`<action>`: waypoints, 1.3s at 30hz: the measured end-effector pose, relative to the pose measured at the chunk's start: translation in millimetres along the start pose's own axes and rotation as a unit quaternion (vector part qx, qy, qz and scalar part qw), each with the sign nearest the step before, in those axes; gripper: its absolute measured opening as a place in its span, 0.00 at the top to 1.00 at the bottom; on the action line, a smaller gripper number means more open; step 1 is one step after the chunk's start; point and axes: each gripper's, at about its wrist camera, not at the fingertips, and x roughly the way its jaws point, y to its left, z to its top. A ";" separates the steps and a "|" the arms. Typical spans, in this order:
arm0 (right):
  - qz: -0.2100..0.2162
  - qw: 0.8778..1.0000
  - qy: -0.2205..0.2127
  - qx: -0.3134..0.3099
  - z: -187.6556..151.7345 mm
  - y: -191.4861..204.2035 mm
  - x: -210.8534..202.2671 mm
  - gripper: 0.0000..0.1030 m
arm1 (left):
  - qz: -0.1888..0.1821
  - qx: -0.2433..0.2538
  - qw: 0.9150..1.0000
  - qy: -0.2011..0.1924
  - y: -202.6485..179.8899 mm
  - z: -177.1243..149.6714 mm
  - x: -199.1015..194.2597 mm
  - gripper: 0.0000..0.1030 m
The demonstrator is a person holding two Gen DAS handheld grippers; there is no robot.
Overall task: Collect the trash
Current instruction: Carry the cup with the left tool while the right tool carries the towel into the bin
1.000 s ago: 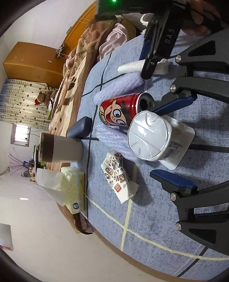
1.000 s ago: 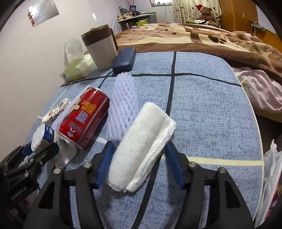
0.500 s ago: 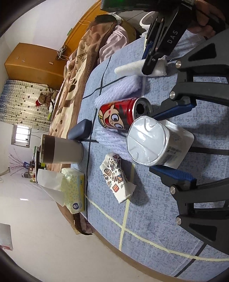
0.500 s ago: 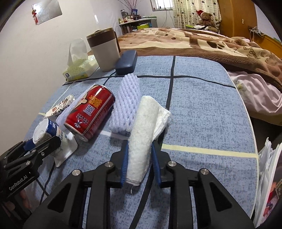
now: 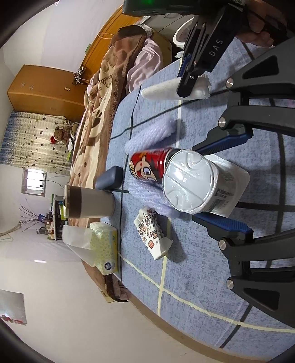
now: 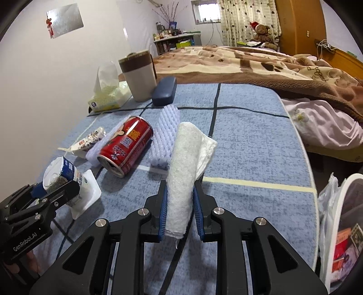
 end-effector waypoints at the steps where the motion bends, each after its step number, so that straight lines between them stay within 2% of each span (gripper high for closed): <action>1: 0.002 1.000 -0.004 0.002 -0.6 -0.9 -4.4 0.79 | -0.001 0.002 1.000 -0.005 -2.4 -0.4 -5.3 0.49; 13: -0.012 0.998 -0.052 0.024 -6.6 -23.0 -52.7 0.79 | -0.025 0.035 0.998 -0.039 -40.3 0.5 -41.7 0.49; 23: -0.042 0.994 -0.081 0.052 -15.5 -56.9 -86.2 0.79 | -0.060 0.070 0.995 -0.045 -87.8 -1.1 -49.8 0.49; 30: -0.069 0.991 -0.094 0.068 -21.9 -79.4 -104.8 0.79 | -0.089 0.096 0.990 -0.050 -128.9 0.3 -55.1 0.49; 39: -0.113 0.983 -0.105 0.095 -32.5 -117.5 -132.6 0.79 | -0.133 0.136 0.980 -0.054 -188.9 3.6 -55.8 0.49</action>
